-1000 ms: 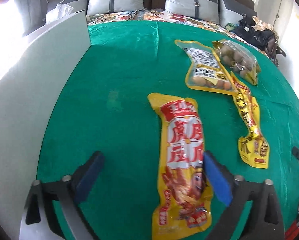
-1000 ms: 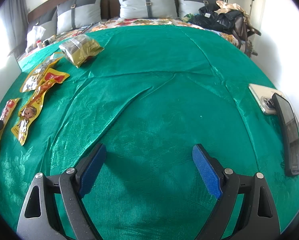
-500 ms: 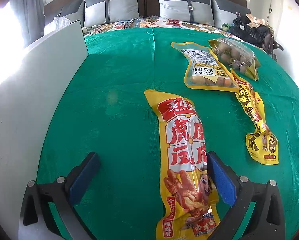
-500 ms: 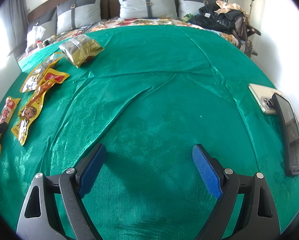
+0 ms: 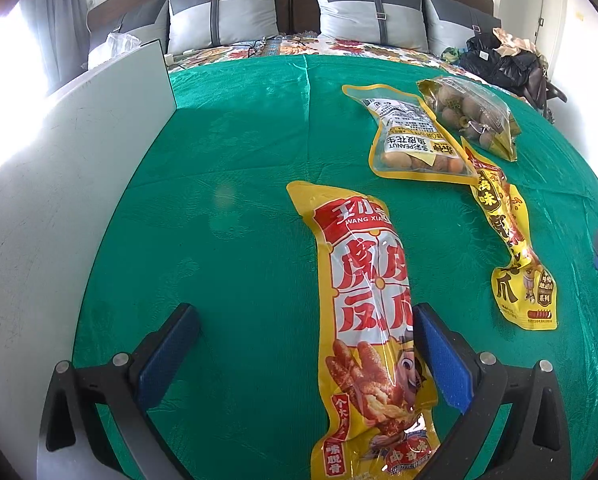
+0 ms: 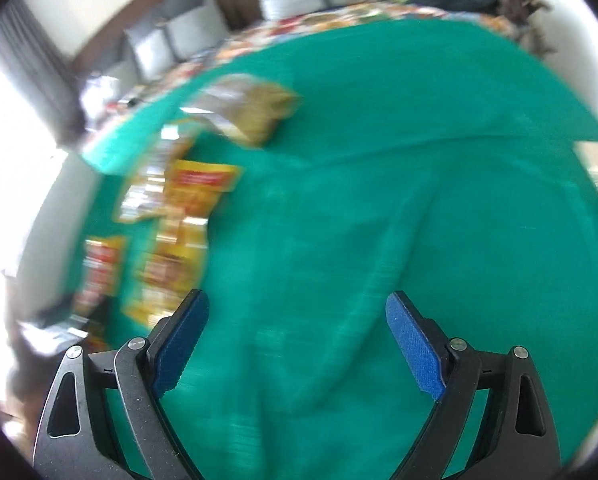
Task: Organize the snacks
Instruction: 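Lower the left tool over the long yellow-red chicken-feet pack, then position the right tool over the yellow chicken-feet pack and hold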
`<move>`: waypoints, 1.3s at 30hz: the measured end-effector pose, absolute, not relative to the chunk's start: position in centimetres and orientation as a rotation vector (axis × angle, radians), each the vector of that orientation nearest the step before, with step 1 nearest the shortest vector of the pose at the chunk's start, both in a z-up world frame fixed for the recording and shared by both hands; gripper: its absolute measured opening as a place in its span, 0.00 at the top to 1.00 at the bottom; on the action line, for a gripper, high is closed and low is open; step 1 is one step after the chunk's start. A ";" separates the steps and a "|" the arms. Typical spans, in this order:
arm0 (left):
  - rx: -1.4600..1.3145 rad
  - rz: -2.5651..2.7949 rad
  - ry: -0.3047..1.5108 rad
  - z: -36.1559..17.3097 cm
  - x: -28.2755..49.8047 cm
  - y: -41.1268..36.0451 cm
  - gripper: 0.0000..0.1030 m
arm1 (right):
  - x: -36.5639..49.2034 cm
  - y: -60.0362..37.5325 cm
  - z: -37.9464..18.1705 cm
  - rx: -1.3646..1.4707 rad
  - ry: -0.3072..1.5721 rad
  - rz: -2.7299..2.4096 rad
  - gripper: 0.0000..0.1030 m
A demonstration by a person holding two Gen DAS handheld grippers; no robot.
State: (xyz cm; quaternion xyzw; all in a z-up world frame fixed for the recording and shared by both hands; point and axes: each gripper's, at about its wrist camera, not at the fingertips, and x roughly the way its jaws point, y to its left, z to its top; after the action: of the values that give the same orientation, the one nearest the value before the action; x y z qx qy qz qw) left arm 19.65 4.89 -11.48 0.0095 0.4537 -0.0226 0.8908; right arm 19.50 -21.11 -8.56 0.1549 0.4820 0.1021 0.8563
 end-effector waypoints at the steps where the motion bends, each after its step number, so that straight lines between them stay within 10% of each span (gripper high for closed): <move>1: 0.020 -0.047 0.942 -11.5 19.7 4.9 0.00 | 20.5 -19.5 -8.5 0.324 1.027 0.235 0.10; 8: 0.018 -0.047 0.942 -11.5 19.7 4.9 0.00 | 23.8 -8.8 -10.8 -0.121 1.117 0.201 0.09; 13: 0.016 -0.048 0.942 -11.5 19.7 4.9 0.00 | 21.5 -11.3 -10.5 -0.134 1.067 0.235 0.39; 20: 0.016 -0.048 0.942 -11.5 19.7 4.9 0.00 | 16.9 -19.9 -9.7 -0.187 1.036 0.171 0.41; 28: 0.016 -0.047 0.943 -11.4 19.7 5.0 0.00 | 14.2 -25.5 -11.5 -0.040 0.898 0.024 0.12; 39: 0.016 -0.047 0.943 -11.4 19.7 5.0 0.00 | 15.7 -26.0 -11.2 -0.034 0.908 0.026 0.07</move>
State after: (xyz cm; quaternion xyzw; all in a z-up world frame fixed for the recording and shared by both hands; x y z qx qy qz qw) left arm 19.67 4.97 -11.43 0.0078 0.4541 -0.0228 0.8906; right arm 15.65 -26.00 -11.24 -0.0164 0.4387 0.0126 0.8984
